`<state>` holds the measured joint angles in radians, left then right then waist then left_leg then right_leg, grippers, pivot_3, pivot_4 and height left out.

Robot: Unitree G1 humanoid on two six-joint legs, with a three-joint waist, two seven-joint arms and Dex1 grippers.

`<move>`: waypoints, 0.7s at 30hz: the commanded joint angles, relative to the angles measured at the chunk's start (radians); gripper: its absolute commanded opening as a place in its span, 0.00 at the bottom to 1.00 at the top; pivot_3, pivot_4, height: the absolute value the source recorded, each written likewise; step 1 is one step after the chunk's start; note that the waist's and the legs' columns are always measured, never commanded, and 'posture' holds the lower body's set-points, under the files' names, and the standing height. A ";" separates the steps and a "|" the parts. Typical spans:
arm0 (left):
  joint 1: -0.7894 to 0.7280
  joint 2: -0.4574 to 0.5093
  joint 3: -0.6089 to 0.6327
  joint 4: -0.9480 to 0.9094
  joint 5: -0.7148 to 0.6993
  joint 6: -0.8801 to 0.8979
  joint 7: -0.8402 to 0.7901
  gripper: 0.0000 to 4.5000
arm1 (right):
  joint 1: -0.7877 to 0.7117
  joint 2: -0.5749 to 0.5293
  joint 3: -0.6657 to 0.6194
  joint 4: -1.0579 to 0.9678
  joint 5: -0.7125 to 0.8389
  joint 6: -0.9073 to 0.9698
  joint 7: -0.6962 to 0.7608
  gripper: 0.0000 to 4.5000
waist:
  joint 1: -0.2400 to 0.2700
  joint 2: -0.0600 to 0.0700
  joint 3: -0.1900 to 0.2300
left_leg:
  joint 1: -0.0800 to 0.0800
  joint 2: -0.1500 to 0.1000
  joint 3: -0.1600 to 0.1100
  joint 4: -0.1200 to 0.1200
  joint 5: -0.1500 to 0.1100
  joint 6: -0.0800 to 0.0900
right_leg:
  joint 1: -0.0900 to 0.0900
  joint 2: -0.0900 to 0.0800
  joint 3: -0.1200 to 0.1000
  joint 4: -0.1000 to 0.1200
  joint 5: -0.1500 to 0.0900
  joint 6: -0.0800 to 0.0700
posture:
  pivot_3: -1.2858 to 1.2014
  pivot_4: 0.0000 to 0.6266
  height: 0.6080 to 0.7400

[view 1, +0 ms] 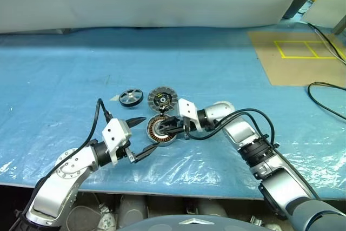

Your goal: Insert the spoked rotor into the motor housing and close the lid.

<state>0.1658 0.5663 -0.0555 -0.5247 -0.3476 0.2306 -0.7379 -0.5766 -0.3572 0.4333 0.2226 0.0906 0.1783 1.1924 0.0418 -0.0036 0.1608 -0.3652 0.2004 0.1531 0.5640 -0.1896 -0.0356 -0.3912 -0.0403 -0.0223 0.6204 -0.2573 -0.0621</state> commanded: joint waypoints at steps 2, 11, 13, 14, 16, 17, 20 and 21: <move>-0.003 -0.006 -0.008 -0.010 0.007 -0.018 -0.002 1.00 | -0.015 -0.003 -0.020 0.000 -0.002 -0.013 -0.008 0.15 | 0.000 0.000 0.000 | 0.000 0.000 0.000 0.000 0.000 0.000 | 0.000 0.000 0.000 0.000 0.000 0.000 | 0.52 0.24 1.00; -0.009 -0.010 -0.010 -0.008 0.012 -0.018 0.002 1.00 | -0.008 0.000 -0.019 0.015 -0.012 -0.014 -0.017 0.15 | 0.000 0.000 0.000 | 0.000 0.000 0.000 0.000 0.000 0.000 | 0.000 0.000 0.000 0.000 0.000 0.000 | 0.52 0.24 1.00; -0.010 -0.011 -0.009 -0.014 0.010 -0.012 0.004 1.00 | -0.007 0.000 -0.019 0.015 -0.013 -0.011 -0.018 0.15 | 0.000 0.000 0.000 | 0.000 0.000 0.000 0.000 0.000 0.000 | 0.000 0.000 0.000 0.000 0.000 0.000 | 0.52 0.24 1.00; -0.012 -0.011 -0.008 -0.016 0.008 -0.008 0.005 1.00 | -0.007 -0.001 -0.019 0.016 -0.013 -0.010 -0.017 0.15 | 0.000 0.000 0.000 | 0.000 0.000 0.000 0.000 0.000 0.000 | 0.000 0.000 0.000 0.000 0.000 0.000 | 0.52 0.24 1.00; -0.014 -0.011 -0.008 -0.018 0.007 -0.005 0.006 1.00 | -0.008 -0.004 -0.018 0.015 -0.014 -0.010 -0.013 0.15 | 0.000 0.000 0.000 | 0.000 0.000 0.000 0.000 0.000 0.000 | 0.000 0.000 0.000 0.000 0.000 0.000 | 0.52 0.24 1.00; -0.015 -0.011 -0.007 -0.018 0.006 -0.004 0.006 1.00 | -0.009 -0.005 -0.017 0.015 -0.014 -0.011 -0.011 0.15 | 0.000 0.000 0.000 | 0.000 0.000 0.000 0.000 0.000 0.000 | 0.000 0.000 0.000 0.000 0.000 0.000 | 0.52 0.24 1.00; -0.015 -0.009 -0.001 -0.013 0.002 -0.005 0.004 1.00 | -0.009 -0.007 -0.015 0.009 -0.013 -0.011 -0.004 0.15 | 0.000 0.000 0.000 | 0.000 0.000 0.000 0.000 0.000 0.000 | 0.000 0.000 0.000 0.000 0.000 0.000 | 0.52 0.24 1.00; -0.014 -0.008 0.000 -0.010 0.002 -0.007 0.002 1.00 | -0.009 -0.008 -0.014 0.008 -0.013 -0.009 -0.001 0.15 | 0.000 0.000 0.000 | 0.000 0.000 0.000 0.000 0.000 0.000 | 0.000 0.000 0.000 0.000 0.000 0.000 | 0.52 0.24 1.00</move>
<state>0.1577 0.5574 -0.0692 -0.5174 -0.3341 0.2305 -0.7345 -0.5771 -0.3593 0.4242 0.2428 0.0776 0.1752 1.1813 0.0422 -0.0036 0.1608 -0.3651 0.2005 0.1532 0.5641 -0.1896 -0.0357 -0.3911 -0.0403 -0.0223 0.6206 -0.2572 -0.0621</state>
